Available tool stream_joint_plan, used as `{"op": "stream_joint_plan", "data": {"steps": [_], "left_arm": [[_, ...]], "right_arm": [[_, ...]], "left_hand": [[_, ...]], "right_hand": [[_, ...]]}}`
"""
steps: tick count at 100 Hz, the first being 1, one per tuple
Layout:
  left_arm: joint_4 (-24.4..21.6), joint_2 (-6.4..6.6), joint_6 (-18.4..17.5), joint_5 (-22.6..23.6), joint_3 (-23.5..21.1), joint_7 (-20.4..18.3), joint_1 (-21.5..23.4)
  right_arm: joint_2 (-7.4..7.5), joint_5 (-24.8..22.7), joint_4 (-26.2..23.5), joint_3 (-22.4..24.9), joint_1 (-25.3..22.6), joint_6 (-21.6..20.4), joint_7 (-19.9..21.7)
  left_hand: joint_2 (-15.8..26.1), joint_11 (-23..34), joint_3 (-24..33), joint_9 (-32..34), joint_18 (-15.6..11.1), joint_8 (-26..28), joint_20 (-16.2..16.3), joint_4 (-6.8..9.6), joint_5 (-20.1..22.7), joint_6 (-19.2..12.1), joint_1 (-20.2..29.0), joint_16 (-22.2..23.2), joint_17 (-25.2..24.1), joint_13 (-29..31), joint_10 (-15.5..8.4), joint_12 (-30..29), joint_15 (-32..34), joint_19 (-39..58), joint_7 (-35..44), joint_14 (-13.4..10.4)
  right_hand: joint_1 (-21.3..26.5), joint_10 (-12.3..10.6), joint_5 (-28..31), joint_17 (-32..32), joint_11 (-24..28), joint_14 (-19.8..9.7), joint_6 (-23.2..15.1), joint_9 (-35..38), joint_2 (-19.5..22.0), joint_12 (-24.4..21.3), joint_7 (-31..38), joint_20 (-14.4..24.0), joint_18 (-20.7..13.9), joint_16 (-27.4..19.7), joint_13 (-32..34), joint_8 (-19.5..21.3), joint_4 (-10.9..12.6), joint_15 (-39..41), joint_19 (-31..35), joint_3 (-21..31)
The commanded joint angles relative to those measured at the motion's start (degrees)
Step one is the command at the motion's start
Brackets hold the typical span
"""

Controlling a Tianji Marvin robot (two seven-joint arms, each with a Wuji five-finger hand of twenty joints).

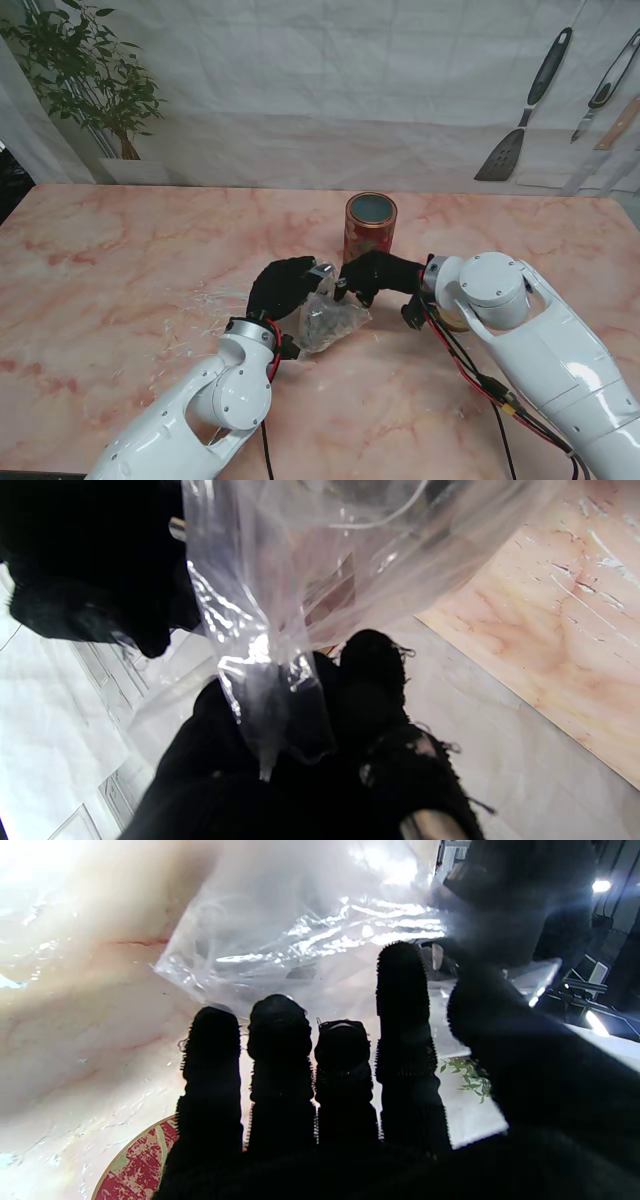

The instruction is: Insert tea bags into the tea bag box

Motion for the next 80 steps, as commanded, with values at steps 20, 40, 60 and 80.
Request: {"op": "stream_joint_plan", "data": {"steps": [20,40,60,80], "left_arm": [[-0.8,-0.63,-3.6,-0.3,0.9,1.3,0.5],[-1.7,-0.33,-6.8,-0.6,0.9,0.9,1.4],[-1.8,-0.10,-9.5,-1.9,0.8,-0.4,1.5],[-1.5,-0.22,-9.1,-2.7,0.7,-0.7,1.0]], "right_arm": [[0.85,-3.7,0.3,-3.3,1.8,0.9,2.0],[0.94,-6.9,-0.1,-5.4,2.5,3.7,0.8],[0.92,-9.8,-0.5,-7.3,3.0,5.1,-0.7],[0.87,-11.1,-0.9,-7.7,2.8,5.1,-1.5]], "left_hand": [[0.1,0.2,6.2,5.3,-2.8,1.9,-0.8,1.80,4.2,12.1,2.0,-0.9,-6.2,9.8,-5.6,-1.5,29.9,18.0,4.5,7.1],[0.1,0.3,6.3,5.3,-2.7,1.9,-0.8,1.78,4.3,12.1,2.0,-0.9,-6.2,9.8,-5.6,-1.6,29.9,18.0,4.5,7.1],[0.0,0.2,6.3,5.2,-2.5,1.9,-0.9,1.78,4.2,12.1,2.0,-1.0,-6.3,9.8,-5.5,-1.7,29.8,18.0,4.4,7.1],[0.0,0.3,6.3,5.2,-2.4,1.9,-1.0,1.77,4.2,12.1,2.0,-1.1,-6.3,9.8,-5.4,-1.7,29.5,18.0,4.4,7.4]], "right_hand": [[0.0,0.0,-5.5,-0.9,1.1,-0.1,-4.7,-3.5,7.6,2.6,-4.3,2.7,-1.2,3.0,-1.4,0.7,0.5,0.6,2.5,-6.4],[0.0,-0.4,-8.1,-0.1,1.4,-0.7,-5.7,-3.1,9.0,3.5,-5.8,3.4,-1.1,4.2,-0.3,1.8,1.0,1.3,3.8,-7.9],[-5.6,-1.1,-6.4,0.8,1.5,-1.2,-4.7,-2.3,4.7,4.4,-8.7,3.3,-0.7,4.9,0.6,4.8,2.0,1.6,4.4,-2.2],[-8.5,-1.6,-4.6,1.2,1.5,-1.6,-2.6,-2.3,-2.3,4.7,-11.6,3.2,-0.5,4.9,0.8,11.1,5.1,1.7,4.5,0.4]]}}
